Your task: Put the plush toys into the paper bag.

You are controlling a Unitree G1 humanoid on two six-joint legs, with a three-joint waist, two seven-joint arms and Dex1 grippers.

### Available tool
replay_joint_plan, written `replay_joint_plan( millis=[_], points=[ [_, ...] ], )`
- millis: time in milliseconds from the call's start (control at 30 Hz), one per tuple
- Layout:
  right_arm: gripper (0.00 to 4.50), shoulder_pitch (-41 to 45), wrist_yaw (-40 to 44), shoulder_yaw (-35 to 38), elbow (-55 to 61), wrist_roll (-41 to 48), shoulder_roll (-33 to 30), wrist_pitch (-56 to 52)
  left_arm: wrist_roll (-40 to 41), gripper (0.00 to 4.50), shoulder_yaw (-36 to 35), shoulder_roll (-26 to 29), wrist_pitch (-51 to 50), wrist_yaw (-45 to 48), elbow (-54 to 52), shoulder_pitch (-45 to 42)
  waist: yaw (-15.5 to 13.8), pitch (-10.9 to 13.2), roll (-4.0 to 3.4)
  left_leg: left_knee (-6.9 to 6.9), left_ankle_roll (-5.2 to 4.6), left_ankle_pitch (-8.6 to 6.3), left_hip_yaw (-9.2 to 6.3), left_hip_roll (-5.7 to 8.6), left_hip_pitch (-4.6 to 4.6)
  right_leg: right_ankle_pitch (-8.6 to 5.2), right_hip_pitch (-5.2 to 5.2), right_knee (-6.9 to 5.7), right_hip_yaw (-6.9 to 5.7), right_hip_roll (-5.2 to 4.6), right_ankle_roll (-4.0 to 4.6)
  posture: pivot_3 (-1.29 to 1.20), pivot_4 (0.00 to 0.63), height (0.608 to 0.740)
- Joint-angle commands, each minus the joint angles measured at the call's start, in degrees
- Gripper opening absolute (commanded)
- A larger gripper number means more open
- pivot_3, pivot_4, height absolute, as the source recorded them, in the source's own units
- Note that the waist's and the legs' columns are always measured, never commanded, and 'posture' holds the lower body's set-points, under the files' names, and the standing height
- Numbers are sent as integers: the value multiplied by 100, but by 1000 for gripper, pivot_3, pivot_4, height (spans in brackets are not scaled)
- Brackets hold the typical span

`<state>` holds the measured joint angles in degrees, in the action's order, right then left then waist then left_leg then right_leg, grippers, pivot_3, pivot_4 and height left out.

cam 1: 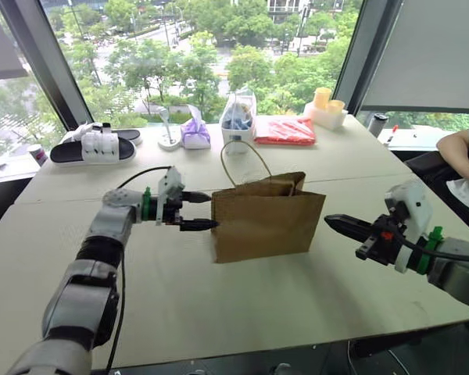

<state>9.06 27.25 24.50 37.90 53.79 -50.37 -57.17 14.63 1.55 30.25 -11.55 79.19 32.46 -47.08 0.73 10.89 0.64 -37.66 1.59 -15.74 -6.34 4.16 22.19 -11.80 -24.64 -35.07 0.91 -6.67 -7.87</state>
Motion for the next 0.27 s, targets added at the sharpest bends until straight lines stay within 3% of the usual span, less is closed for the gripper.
replay_joint_plan(
  millis=[33,100,267],
  points=[
    [0,-19,438,-179,-190,-371,-222,419,671,4482,-612,497,-1366,-688,-2326,887,19,0,0,0,-2,-2,-9,-3,1,0,-2,1,4,0,0,0,150,740],
    [0,1,620,-304,-363,-498,-266,557,994,4482,-828,575,-1966,-1105,-3285,1380,8,0,0,0,-6,-5,-11,-8,-1,0,-3,1,10,-1,-1,0,150,740],
    [0,51,980,-570,-668,-791,-346,786,1483,4482,-1100,596,-2724,-1855,-4548,2100,-80,0,0,-24,-5,-5,-10,-6,1,0,8,0,7,-3,-1,0,150,740]
  ],
)
